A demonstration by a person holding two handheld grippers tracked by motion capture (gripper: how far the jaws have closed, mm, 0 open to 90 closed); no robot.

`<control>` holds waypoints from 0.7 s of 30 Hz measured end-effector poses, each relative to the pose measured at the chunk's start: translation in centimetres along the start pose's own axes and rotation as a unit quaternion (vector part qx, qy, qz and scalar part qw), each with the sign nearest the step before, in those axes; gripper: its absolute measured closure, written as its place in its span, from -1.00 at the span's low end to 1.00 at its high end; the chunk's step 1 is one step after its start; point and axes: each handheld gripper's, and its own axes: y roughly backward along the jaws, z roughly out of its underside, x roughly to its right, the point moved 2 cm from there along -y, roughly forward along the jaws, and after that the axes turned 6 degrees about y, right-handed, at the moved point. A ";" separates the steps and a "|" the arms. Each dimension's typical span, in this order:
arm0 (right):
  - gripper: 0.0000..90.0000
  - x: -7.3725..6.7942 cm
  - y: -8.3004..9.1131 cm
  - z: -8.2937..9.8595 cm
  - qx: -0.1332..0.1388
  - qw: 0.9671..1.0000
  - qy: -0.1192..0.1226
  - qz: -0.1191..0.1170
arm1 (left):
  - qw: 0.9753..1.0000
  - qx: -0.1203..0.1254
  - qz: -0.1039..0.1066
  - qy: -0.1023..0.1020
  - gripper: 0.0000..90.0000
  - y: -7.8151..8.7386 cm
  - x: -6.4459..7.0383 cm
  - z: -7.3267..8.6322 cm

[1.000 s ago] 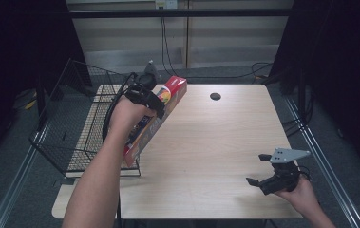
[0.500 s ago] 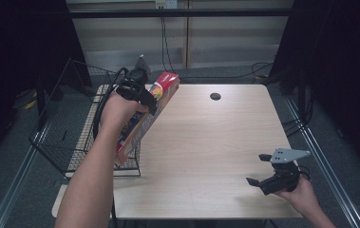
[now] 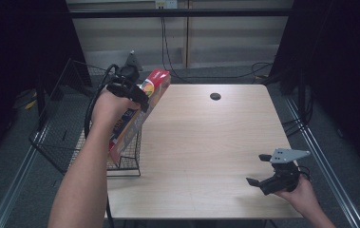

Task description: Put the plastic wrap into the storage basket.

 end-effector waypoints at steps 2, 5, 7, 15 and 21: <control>-0.99 0.0 0.0 0.0 0.001 1.000 0.000 0.001 | 1.000 0.002 -0.001 0.003 -0.02 0.2 -0.2 0.0; -0.99 0.0 0.0 0.0 0.000 1.000 0.000 -0.001 | 1.000 0.000 -0.006 0.006 -0.02 0.4 -0.7 0.2; -0.99 0.0 0.0 0.0 -0.002 1.000 0.002 0.001 | 1.000 0.001 -0.005 0.009 -0.02 0.4 -0.8 0.2; -0.99 0.0 0.0 0.0 -0.002 1.000 0.001 -0.001 | 1.000 0.008 -0.010 0.022 -0.02 1.2 -1.6 0.3; -0.99 -0.1 -0.1 0.0 -0.004 1.000 0.002 -0.003 | 0.999 0.006 -0.019 0.028 -0.02 1.7 -2.2 0.3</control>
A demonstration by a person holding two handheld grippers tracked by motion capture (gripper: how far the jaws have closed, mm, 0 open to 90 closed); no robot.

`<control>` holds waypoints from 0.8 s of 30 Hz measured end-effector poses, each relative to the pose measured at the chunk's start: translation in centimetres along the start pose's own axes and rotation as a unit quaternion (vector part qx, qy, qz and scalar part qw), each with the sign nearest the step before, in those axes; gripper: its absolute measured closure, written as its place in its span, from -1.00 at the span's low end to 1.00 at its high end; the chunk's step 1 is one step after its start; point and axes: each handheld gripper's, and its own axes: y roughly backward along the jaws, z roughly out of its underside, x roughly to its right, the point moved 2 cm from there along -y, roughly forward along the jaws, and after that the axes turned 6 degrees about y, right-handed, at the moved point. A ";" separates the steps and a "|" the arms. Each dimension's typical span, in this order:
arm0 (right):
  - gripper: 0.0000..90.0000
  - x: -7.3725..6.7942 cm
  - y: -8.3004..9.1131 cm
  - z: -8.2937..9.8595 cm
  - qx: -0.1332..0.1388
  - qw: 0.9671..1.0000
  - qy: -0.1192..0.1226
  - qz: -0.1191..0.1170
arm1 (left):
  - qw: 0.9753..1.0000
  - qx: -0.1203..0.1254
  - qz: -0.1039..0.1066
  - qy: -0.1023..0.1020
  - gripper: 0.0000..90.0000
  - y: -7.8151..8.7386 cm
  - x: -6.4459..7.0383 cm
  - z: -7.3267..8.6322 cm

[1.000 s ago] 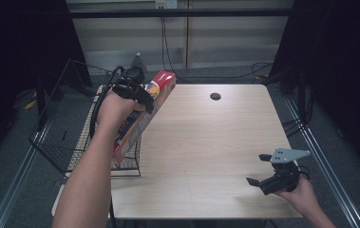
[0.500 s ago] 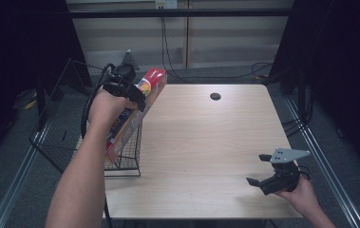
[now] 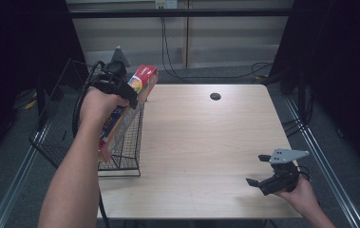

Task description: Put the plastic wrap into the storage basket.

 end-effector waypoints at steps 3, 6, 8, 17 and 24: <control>-0.99 0.0 0.0 0.0 0.000 1.000 -0.001 0.000 | 1.000 0.005 0.001 0.006 -0.02 0.2 -0.3 0.1; -0.99 0.0 0.0 0.0 0.000 1.000 0.000 0.000 | 1.000 0.006 0.000 0.012 -0.02 0.3 -0.6 0.1; -0.99 0.0 -0.1 0.0 0.000 1.000 0.000 0.001 | 1.000 0.006 -0.001 0.015 -0.02 0.5 -0.9 0.2; -0.98 0.0 -0.2 0.0 0.000 1.000 -0.002 0.000 | 0.999 0.012 -0.013 0.030 -0.02 1.0 -1.9 0.3; -0.98 0.0 -0.3 -0.2 0.000 1.000 0.002 -0.003 | 0.999 0.016 -0.022 0.035 -0.02 1.6 -2.5 0.3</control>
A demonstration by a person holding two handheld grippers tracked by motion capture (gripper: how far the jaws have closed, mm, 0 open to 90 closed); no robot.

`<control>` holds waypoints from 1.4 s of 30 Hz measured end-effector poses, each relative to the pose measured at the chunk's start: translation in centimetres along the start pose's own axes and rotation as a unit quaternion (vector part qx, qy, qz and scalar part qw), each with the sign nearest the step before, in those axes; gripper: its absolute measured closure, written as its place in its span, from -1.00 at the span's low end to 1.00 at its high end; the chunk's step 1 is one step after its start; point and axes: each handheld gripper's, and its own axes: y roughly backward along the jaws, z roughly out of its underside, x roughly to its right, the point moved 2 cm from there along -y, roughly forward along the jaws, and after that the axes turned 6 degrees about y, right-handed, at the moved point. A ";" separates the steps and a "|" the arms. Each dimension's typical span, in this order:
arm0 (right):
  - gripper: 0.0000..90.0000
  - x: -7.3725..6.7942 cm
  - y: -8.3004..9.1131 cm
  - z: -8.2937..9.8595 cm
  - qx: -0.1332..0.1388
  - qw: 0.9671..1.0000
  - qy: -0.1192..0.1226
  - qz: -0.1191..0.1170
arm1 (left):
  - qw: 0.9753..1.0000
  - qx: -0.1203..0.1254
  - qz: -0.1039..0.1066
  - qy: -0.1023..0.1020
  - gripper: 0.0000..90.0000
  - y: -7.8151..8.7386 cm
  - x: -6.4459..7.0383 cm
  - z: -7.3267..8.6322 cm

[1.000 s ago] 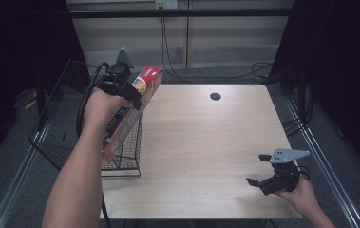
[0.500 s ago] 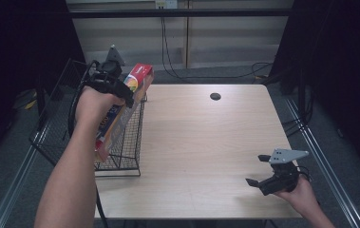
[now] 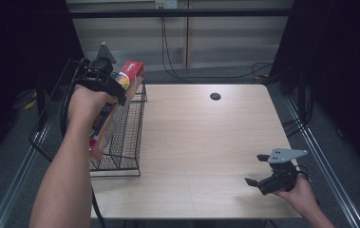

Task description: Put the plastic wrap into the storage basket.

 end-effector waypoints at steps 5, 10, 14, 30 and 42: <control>-0.98 0.0 -0.1 -0.1 0.002 1.000 -0.001 0.000 | 1.000 0.007 0.001 0.011 -0.02 0.2 -0.3 0.0; -0.98 0.1 -0.1 -0.1 0.001 1.000 -0.001 0.000 | 1.000 0.007 -0.005 0.015 -0.02 0.3 -1.0 0.0; -0.98 0.1 -0.1 -0.1 0.002 1.000 -0.002 0.001 | 1.000 0.008 -0.010 0.020 -0.02 0.5 -1.6 0.1; -0.98 0.1 -0.1 -0.1 0.001 1.000 -0.002 0.001 | 0.999 0.015 -0.014 0.038 -0.02 0.9 -2.8 0.3; -0.98 0.1 -0.1 -0.2 0.001 1.000 -0.001 0.001 | 0.998 0.020 -0.025 0.055 -0.02 1.3 -4.0 0.6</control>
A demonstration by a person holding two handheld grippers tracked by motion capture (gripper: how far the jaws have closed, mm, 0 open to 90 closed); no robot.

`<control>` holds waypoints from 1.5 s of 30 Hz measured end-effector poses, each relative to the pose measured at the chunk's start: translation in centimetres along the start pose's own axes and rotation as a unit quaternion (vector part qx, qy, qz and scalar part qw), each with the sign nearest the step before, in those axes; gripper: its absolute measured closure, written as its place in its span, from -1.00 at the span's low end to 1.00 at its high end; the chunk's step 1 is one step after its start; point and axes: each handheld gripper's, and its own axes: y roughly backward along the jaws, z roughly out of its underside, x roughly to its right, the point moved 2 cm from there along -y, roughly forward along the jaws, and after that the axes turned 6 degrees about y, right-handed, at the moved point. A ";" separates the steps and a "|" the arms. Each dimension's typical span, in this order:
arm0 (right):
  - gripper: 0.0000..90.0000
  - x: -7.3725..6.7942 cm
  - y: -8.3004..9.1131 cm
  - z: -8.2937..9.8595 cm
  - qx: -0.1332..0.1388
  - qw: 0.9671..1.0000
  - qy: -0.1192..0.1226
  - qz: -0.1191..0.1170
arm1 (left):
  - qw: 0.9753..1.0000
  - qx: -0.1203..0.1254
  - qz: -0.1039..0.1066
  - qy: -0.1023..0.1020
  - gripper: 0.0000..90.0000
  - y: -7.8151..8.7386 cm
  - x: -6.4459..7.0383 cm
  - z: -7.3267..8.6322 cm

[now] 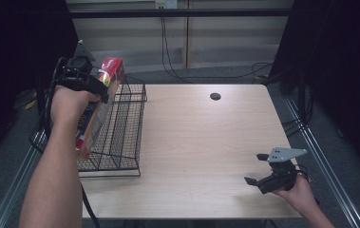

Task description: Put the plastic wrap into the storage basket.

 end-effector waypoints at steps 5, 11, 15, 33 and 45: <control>-0.98 0.0 -0.1 0.0 -0.001 1.000 0.002 -0.001 | 1.000 0.004 -0.007 0.005 -0.02 0.2 -0.6 0.0; -0.98 -0.1 -0.2 -0.1 -0.004 1.000 0.001 -0.002 | 1.000 0.005 -0.003 0.012 -0.02 0.5 -1.2 0.1; -0.98 -0.1 -0.2 -0.2 -0.002 1.000 0.003 -0.002 | 1.000 0.008 -0.007 0.017 -0.02 0.7 -1.7 0.1; -0.98 -0.1 -0.5 -0.2 -0.004 1.000 0.002 -0.003 | 0.999 0.008 -0.026 0.042 -0.03 -0.2 -3.8 0.5; -0.98 0.0 -0.6 -0.2 -0.004 1.000 0.002 -0.008 | 0.998 0.001 -0.034 0.052 -0.03 -1.2 -4.6 1.0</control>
